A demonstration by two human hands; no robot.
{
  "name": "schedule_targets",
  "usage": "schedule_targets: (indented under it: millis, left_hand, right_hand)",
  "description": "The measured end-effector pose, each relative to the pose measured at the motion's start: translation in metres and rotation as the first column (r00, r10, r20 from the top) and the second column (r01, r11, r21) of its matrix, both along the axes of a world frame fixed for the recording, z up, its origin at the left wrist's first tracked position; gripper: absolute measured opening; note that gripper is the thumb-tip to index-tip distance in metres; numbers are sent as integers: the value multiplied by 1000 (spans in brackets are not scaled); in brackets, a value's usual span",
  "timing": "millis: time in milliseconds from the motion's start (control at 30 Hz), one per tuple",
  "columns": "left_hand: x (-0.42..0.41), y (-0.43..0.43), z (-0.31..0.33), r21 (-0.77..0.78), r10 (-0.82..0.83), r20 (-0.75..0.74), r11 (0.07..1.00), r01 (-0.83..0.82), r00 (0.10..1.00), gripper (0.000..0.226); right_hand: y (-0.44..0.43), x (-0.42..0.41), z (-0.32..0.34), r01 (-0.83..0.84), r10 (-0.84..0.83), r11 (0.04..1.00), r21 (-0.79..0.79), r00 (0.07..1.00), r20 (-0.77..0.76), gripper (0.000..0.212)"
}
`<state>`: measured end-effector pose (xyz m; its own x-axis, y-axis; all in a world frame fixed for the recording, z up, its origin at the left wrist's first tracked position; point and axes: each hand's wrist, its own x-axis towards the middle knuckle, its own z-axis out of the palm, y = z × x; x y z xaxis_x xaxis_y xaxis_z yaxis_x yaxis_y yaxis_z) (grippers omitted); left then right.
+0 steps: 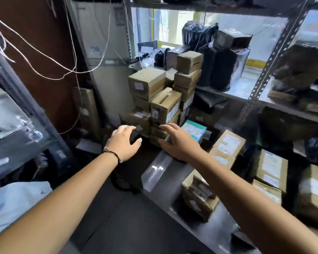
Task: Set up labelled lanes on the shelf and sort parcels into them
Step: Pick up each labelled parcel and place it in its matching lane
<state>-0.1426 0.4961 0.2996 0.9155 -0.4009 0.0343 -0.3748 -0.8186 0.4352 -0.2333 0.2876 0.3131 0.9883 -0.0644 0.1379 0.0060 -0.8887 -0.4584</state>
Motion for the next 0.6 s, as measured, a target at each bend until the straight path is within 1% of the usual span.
schedule_targets:
  millis: [67, 233, 333, 467, 533, 600]
  left_hand:
    - [22, 9, -2, -19, -1, -18, 1000, 1, 1000, 57]
    - [85, 18, -10, -82, -40, -69, 996, 34, 997, 55]
    - [134, 18, -9, -113, -57, -88, 993, 47, 994, 54]
    - [220, 14, -2, -135, -101, -78, 987, 90, 992, 52]
    - [257, 12, 5, -150, -112, -80, 984, 99, 991, 51]
    - [294, 13, 12, -132, -135, -82, 983, 124, 987, 51]
  right_hand:
    - [13, 23, -2, 14, -14, 1000, 22, 1000, -1, 54]
    - [25, 97, -5, 53, -54, 997, 54, 998, 16, 55]
    - [26, 150, -4, 114, -115, 989, 94, 993, 5, 56]
    - [17, 232, 2, 197, -199, 971, 136, 980, -2, 60]
    - [10, 269, 7, 252, -261, 944, 213, 965, 15, 61]
    - [6, 303, 9, 338, -353, 892, 298, 936, -6, 66]
